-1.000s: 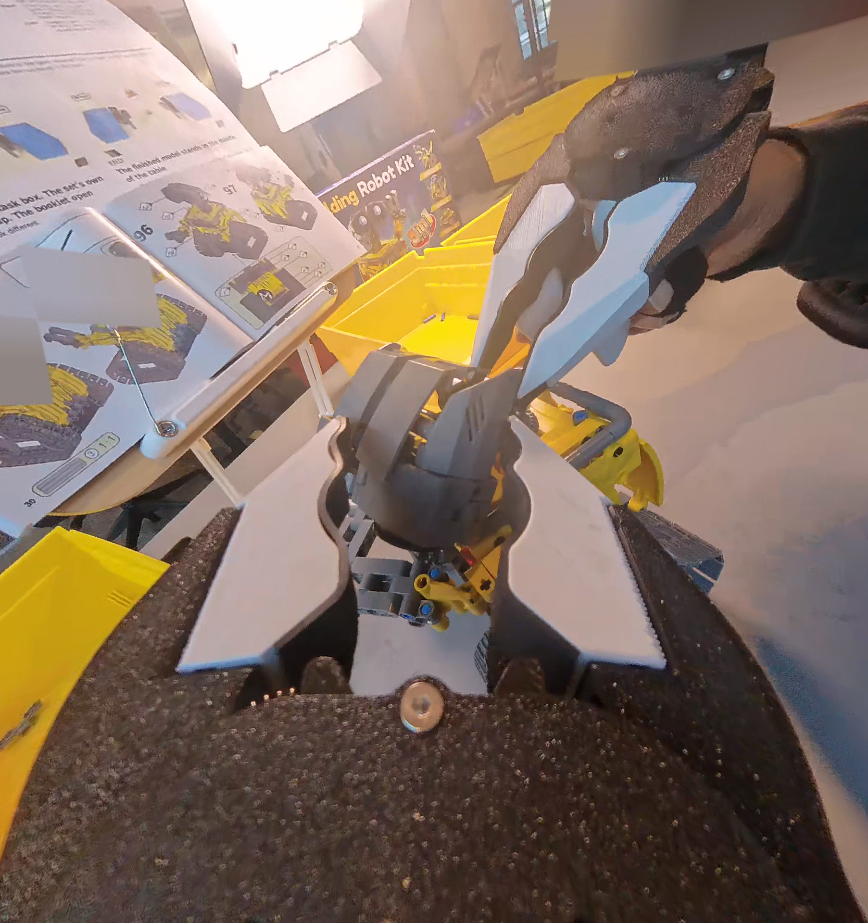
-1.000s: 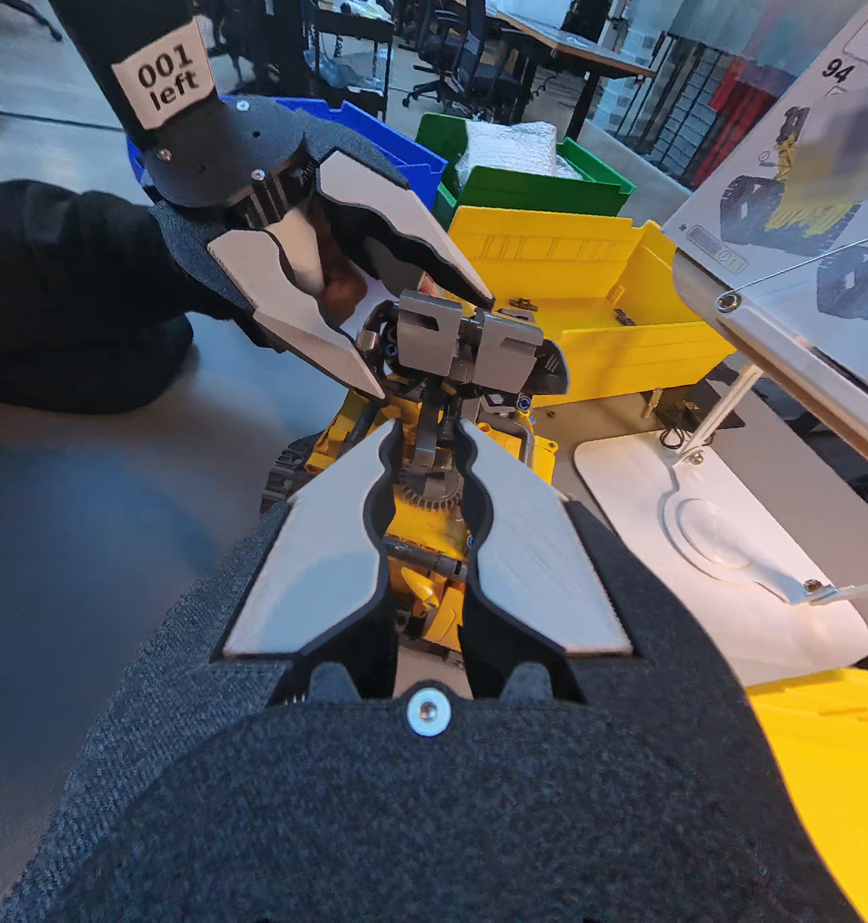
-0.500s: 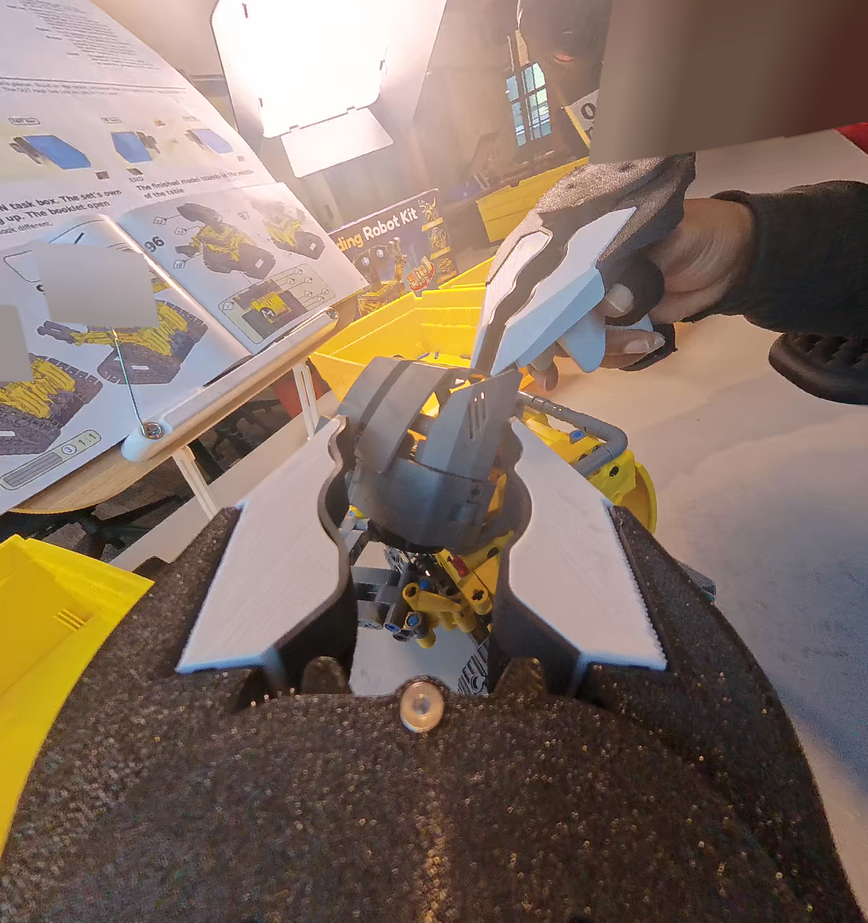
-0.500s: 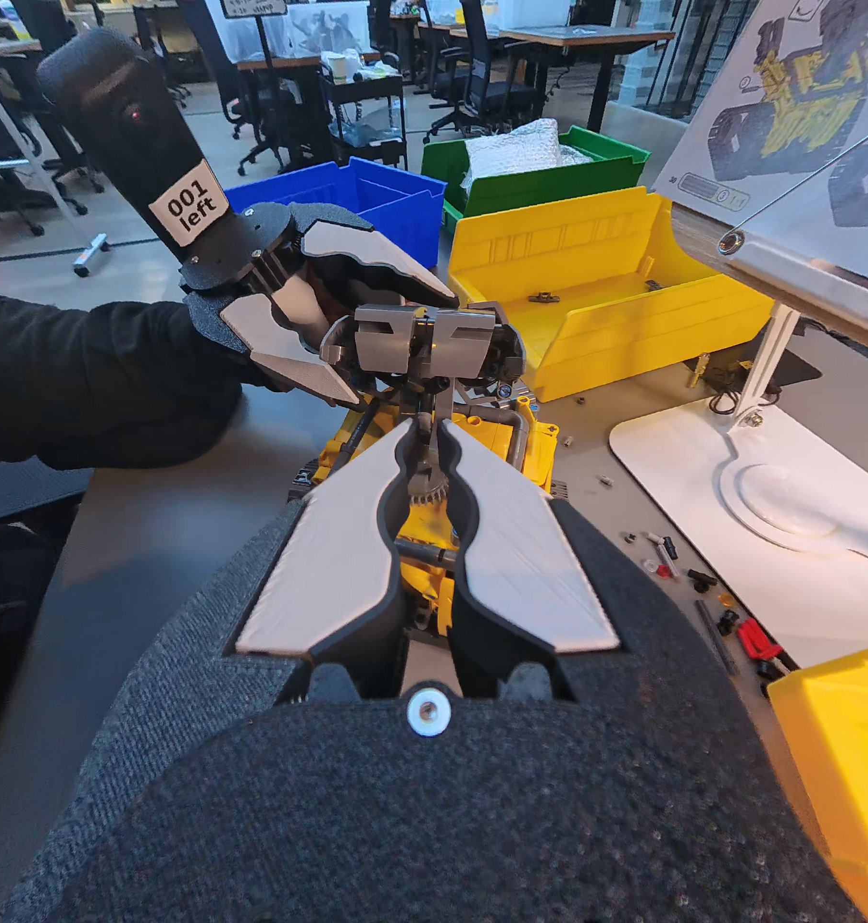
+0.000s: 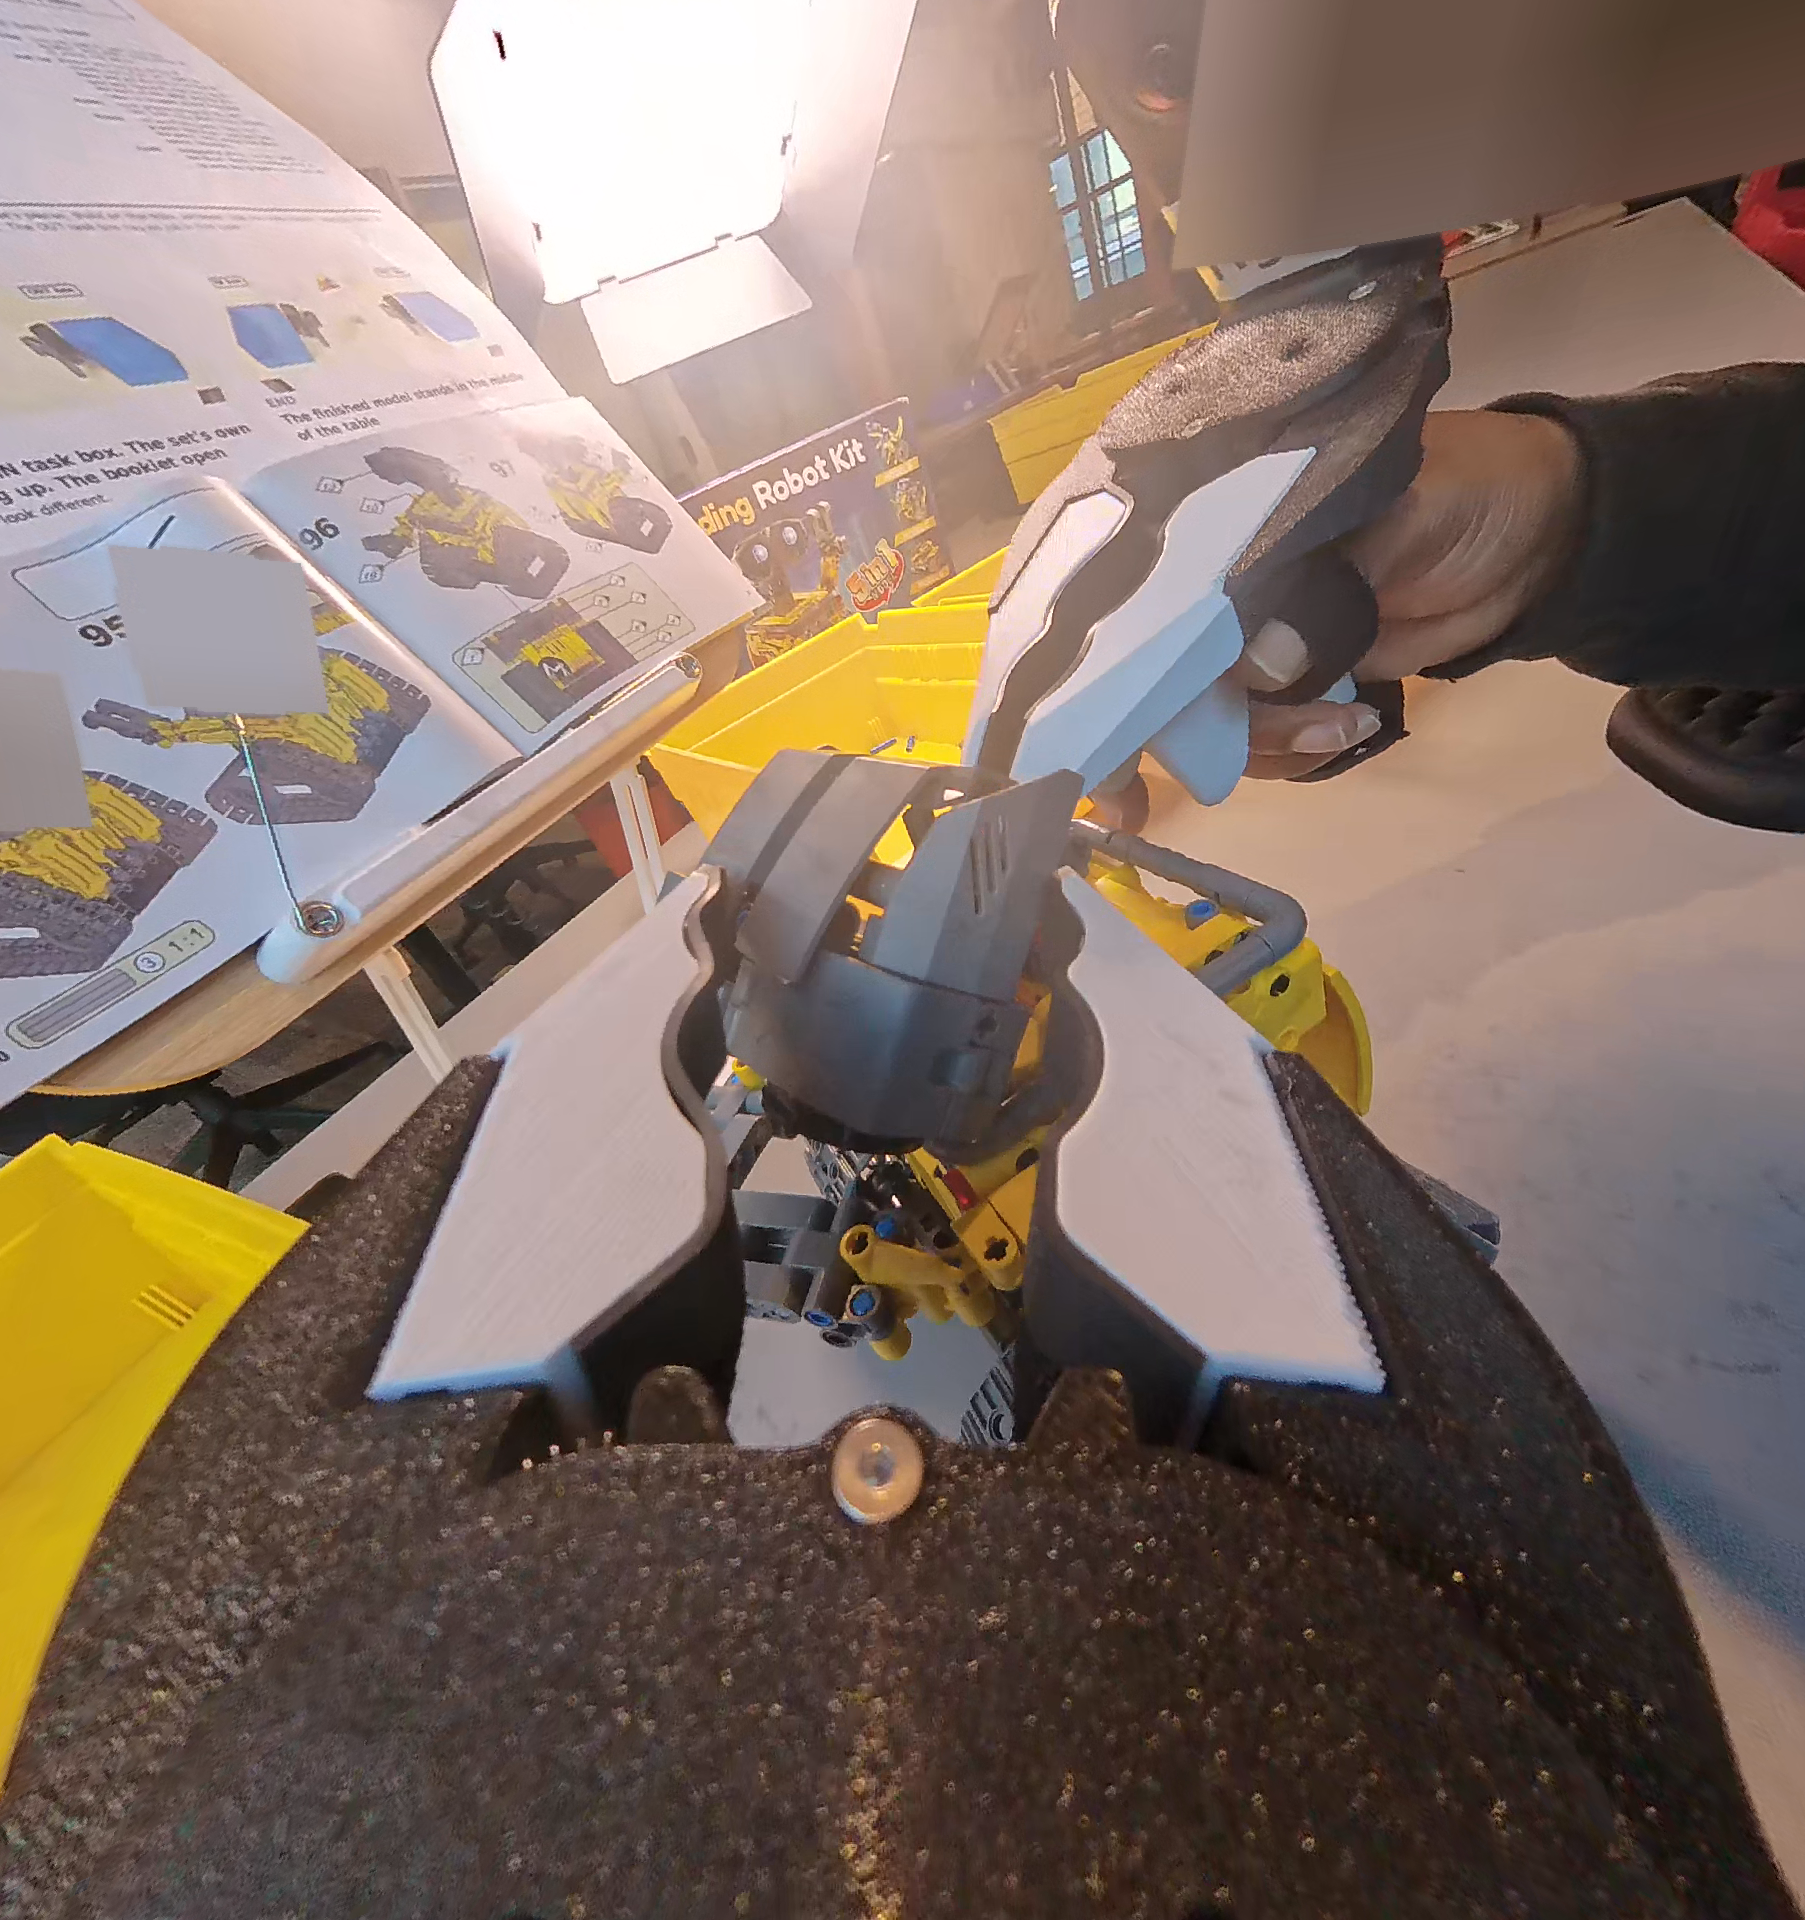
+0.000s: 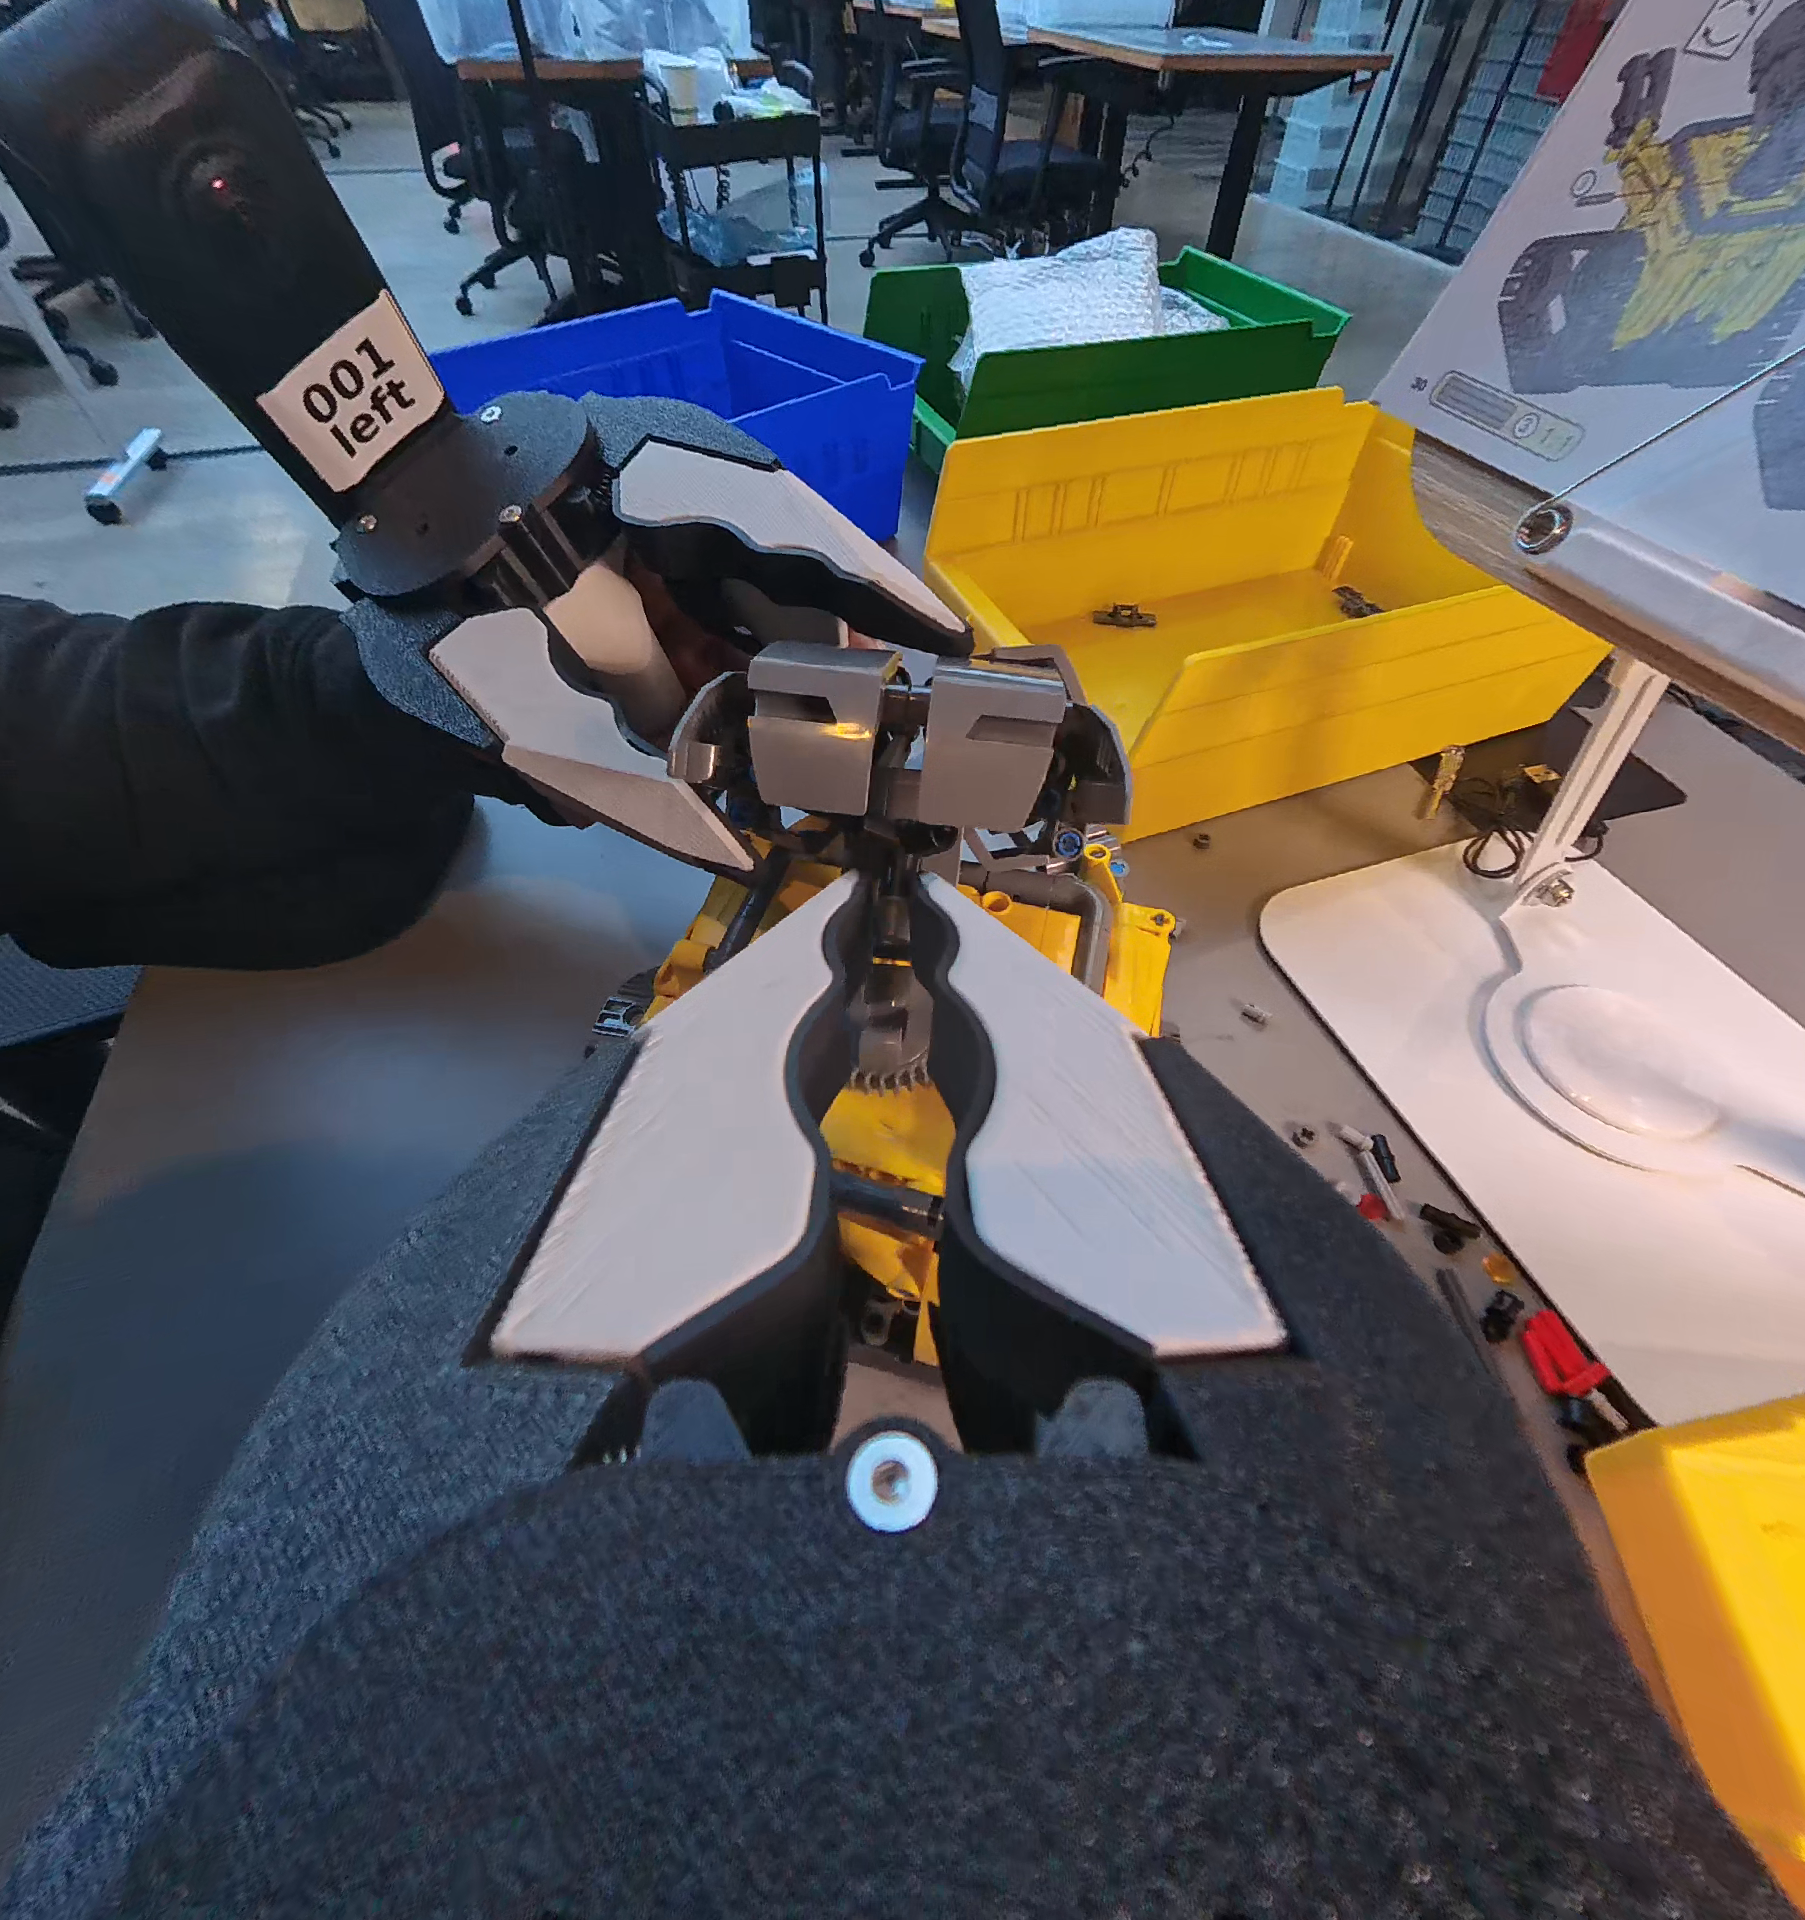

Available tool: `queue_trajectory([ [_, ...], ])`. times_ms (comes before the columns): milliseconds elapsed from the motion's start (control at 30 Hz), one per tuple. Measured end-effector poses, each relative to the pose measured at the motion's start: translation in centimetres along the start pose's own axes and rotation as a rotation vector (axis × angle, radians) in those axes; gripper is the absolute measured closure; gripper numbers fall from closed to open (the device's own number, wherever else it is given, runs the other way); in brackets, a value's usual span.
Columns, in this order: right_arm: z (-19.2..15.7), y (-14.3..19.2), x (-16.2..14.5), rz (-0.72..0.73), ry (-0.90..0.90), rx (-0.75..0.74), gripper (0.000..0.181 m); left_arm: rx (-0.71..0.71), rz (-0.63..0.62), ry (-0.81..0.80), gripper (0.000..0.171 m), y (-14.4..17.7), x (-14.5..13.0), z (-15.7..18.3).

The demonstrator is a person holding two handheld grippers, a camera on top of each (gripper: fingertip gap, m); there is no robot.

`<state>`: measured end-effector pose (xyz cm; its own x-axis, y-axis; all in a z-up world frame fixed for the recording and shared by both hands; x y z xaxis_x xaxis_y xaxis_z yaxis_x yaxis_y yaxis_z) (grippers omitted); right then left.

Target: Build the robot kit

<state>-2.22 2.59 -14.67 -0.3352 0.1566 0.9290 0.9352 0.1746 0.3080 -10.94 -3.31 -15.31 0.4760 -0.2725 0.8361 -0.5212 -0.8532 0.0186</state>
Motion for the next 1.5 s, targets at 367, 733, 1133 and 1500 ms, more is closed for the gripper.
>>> queue_trajectory([
  [367, 0.10, -0.30, 0.01, -0.038, 0.008, -0.033, 0.172, 0.006, 0.001, -0.007, 0.114, -0.09, 0.07, 0.14],
  [733, -0.06, -0.41, 0.07, -0.052, 0.049, -0.053, 0.175, 0.012, -0.012, 0.003, 0.115, -0.22, 0.30, 0.29],
  [1133, -0.20, -0.55, 0.07, -0.033, 0.070, -0.077, 0.176, 0.020, -0.009, 0.007, 0.116, -0.25, 0.41, 0.37],
  [1500, -0.35, -0.80, 0.08, -0.033, 0.089, -0.096, 0.176, 0.025, -0.002, -0.055, 0.122, -0.39, 0.97, 0.52],
])
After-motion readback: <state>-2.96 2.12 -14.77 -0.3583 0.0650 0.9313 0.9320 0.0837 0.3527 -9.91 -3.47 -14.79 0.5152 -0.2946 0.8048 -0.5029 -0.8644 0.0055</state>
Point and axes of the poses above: each gripper's, where its closed fingertips meet, y back along the fingers, x out of its top, z = x × y across the jaws, the point moved 5 cm from there along y, back along the fingers, and after that the axes turned 13 degrees about -y, right-handed, at the moved point
